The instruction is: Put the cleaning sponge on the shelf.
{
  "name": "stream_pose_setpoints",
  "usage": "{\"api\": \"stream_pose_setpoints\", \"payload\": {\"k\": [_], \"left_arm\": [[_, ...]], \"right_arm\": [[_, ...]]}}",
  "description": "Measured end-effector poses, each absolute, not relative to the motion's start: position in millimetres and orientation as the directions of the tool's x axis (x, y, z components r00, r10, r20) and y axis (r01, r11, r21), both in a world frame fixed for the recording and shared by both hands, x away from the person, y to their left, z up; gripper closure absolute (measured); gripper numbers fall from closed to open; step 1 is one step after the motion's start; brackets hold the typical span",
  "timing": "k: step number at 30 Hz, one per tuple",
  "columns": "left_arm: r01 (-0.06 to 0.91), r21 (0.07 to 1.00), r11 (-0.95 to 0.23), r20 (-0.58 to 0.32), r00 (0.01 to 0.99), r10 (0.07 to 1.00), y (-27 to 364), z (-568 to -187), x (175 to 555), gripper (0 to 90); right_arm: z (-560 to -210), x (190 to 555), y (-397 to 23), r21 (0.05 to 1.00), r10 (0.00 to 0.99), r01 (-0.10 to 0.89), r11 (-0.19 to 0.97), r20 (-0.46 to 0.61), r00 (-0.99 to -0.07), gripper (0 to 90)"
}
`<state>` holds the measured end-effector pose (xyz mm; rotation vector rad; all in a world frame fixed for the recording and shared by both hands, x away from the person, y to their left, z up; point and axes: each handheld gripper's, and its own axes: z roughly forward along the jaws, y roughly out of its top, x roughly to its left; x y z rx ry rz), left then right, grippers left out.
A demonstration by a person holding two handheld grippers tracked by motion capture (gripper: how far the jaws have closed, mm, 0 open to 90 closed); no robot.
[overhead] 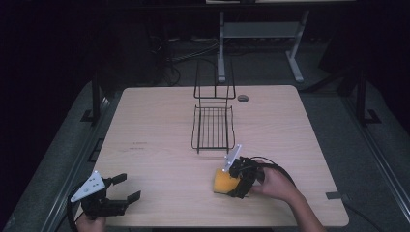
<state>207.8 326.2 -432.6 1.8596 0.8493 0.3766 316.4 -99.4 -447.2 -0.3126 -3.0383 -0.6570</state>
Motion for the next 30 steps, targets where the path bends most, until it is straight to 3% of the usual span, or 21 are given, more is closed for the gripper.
{"api": "stream_pose_setpoints", "payload": {"k": [30], "left_arm": [[0.383,0.893,-0.237,-0.116,0.703,0.702,326.1,-432.1,207.7,14.0]], "right_arm": [[-442.9,317.0,-103.0,0.411,0.182,0.186,0.893,0.049,-0.982,21.3]]}}
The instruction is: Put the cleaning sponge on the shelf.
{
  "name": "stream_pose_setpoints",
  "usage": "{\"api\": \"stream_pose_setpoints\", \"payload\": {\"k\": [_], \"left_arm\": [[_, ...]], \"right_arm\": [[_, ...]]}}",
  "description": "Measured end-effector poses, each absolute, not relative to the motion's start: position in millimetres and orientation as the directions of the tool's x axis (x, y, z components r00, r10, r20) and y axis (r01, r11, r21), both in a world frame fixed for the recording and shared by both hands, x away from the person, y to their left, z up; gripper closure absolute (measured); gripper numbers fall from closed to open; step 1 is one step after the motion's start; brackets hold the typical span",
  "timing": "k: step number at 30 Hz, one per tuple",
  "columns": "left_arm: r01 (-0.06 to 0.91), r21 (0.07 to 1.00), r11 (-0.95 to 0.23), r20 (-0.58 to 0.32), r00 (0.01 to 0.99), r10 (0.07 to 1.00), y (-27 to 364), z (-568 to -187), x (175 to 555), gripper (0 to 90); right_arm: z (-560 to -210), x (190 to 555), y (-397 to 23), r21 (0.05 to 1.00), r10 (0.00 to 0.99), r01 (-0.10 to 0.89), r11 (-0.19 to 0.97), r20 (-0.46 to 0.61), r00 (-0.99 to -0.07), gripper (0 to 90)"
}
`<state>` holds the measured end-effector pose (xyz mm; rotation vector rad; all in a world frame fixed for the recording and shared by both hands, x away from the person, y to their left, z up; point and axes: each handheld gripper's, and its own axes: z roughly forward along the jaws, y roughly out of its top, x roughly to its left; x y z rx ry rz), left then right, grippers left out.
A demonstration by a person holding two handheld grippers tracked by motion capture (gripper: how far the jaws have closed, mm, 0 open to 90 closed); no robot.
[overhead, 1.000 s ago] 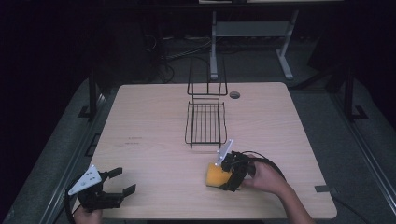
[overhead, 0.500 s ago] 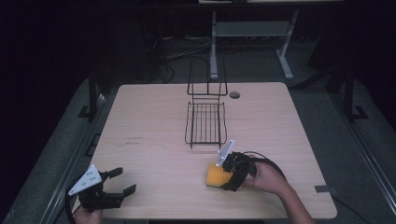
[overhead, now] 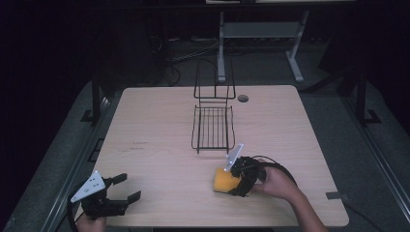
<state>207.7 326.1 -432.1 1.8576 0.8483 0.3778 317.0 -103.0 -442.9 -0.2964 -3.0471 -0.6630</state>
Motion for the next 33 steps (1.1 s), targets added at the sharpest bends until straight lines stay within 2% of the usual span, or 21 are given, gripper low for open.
{"api": "stream_pose_setpoints", "payload": {"k": [21,33], "left_arm": [[0.379,0.894,-0.239,-0.112,0.706,0.7,326.7,-431.5,207.6,14.1],[0.38,0.896,-0.229,-0.118,0.702,0.703,329.5,-431.2,207.6,14.0]], "right_arm": [[-425.6,325.3,-98.3,0.417,0.167,0.169,0.893,0.04,-0.985,21.4],[-419.7,337.7,-95.2,0.426,0.151,0.167,0.889,0.071,-0.986,21.4]]}}
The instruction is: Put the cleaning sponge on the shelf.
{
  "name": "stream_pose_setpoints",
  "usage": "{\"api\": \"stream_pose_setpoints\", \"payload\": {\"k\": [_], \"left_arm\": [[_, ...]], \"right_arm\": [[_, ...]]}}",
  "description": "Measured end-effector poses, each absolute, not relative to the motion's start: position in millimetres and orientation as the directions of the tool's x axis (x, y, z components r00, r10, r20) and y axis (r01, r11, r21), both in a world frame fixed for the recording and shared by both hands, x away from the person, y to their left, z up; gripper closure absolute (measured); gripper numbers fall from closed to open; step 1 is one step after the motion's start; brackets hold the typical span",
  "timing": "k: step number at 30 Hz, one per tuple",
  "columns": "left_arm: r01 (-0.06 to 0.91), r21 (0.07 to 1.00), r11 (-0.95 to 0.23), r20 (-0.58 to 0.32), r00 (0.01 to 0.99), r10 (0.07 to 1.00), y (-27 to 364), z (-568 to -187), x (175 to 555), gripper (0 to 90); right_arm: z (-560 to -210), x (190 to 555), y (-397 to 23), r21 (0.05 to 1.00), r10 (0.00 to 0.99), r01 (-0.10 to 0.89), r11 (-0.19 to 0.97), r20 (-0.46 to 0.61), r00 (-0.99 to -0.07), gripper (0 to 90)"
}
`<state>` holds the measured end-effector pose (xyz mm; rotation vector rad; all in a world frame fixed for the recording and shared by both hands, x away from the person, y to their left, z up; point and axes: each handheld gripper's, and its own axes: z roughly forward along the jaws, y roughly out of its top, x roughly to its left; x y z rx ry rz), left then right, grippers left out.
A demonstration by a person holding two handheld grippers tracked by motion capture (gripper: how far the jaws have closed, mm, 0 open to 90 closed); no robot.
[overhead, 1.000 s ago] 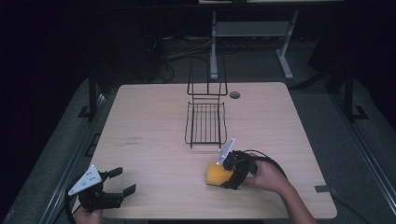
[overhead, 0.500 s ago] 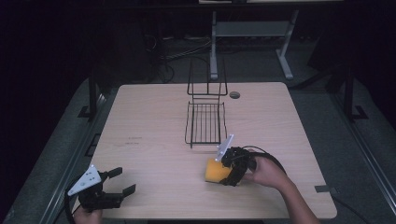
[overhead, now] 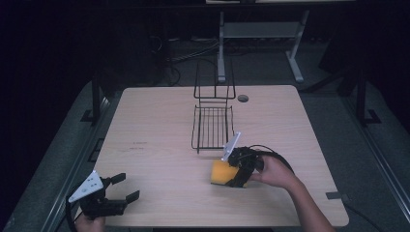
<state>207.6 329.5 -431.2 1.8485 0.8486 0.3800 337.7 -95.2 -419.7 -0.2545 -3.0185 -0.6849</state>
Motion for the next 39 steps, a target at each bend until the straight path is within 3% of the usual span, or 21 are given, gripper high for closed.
{"api": "stream_pose_setpoints", "payload": {"k": [14,39], "left_arm": [[0.378,0.895,-0.236,-0.113,0.706,0.699,326.3,-430.9,207.0,14.0],[0.379,0.896,-0.234,-0.115,0.704,0.701,327.3,-430.8,207.4,14.0]], "right_arm": [[-411.2,349.7,-82.2,0.431,0.107,0.133,0.892,0.084,-0.991,21.4],[-399.8,369.8,-76.1,0.422,0.114,0.135,0.897,0.074,-0.991,21.5]]}}
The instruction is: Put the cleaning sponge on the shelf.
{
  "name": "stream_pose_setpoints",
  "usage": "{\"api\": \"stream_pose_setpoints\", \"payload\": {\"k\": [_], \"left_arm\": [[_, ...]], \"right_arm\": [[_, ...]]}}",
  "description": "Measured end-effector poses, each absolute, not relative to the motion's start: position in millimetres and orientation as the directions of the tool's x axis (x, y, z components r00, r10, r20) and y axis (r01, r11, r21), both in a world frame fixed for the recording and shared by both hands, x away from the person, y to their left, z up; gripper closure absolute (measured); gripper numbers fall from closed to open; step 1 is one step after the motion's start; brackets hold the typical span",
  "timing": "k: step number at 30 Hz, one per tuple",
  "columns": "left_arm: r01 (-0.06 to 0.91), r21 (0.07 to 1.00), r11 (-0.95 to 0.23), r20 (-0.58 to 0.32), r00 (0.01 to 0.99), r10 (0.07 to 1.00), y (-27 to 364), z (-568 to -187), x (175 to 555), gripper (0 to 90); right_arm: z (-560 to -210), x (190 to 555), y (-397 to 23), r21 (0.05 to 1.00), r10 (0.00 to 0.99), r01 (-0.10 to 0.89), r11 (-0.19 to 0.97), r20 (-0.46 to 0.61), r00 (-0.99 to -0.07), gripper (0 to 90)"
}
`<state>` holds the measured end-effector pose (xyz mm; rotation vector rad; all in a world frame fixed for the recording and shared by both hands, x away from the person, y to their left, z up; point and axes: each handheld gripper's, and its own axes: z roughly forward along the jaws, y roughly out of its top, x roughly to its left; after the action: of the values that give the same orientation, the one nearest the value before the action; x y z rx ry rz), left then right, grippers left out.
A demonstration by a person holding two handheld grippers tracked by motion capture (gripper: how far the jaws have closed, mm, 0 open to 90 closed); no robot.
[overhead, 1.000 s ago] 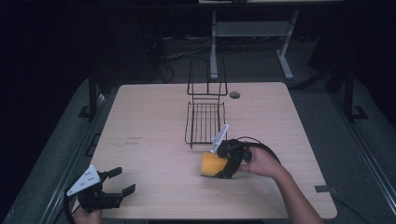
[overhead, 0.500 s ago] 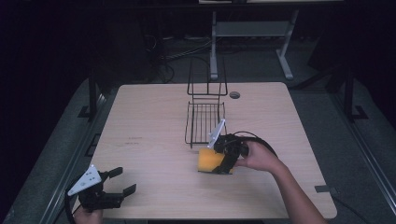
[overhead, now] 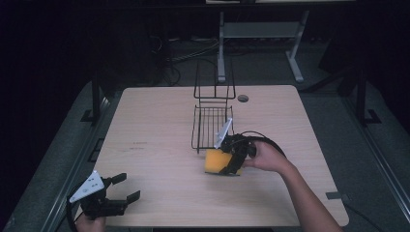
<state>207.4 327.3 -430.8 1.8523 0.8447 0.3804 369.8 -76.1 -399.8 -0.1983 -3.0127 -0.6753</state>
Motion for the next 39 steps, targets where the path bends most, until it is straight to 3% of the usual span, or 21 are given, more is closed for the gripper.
{"api": "stream_pose_setpoints", "payload": {"k": [13,39], "left_arm": [[0.377,0.898,-0.227,-0.117,0.702,0.703,328.3,-430.6,206.8,14.1],[0.377,0.9,-0.219,-0.122,0.701,0.703,330.0,-430.9,207.6,14.1]], "right_arm": [[-394.8,378.5,-63.4,0.43,0.091,0.107,0.896,0.058,-0.994,21.6],[-382.3,424.4,-54.9,0.421,0.124,0.142,0.896,0.069,-0.99,21.5]]}}
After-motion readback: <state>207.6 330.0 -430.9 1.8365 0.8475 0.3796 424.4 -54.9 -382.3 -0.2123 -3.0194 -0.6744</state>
